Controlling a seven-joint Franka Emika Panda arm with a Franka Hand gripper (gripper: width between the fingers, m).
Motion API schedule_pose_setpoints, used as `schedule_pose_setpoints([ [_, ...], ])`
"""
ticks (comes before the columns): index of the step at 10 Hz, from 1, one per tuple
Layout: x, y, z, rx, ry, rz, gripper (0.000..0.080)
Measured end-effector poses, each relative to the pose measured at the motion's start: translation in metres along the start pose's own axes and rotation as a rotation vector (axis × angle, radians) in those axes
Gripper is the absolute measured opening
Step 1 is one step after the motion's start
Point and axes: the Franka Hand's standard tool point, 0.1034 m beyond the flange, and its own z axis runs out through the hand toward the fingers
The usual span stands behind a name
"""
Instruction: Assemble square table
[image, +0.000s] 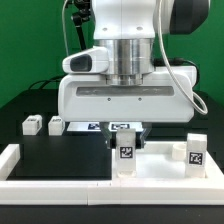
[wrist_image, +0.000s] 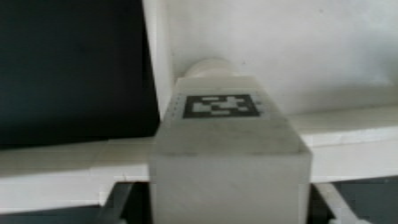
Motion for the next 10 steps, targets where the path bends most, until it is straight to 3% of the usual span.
schedule_pose_setpoints([
  [2, 0.0, 0.0, 0.0, 0.0, 0.0, 0.118, 0.029],
  [6, -0.002, 0.004, 0.002, -0.003, -0.001, 0.619, 0.029],
  [10, -0.004, 0.016, 0.004, 0.059, -0.043, 1.185, 0.029],
])
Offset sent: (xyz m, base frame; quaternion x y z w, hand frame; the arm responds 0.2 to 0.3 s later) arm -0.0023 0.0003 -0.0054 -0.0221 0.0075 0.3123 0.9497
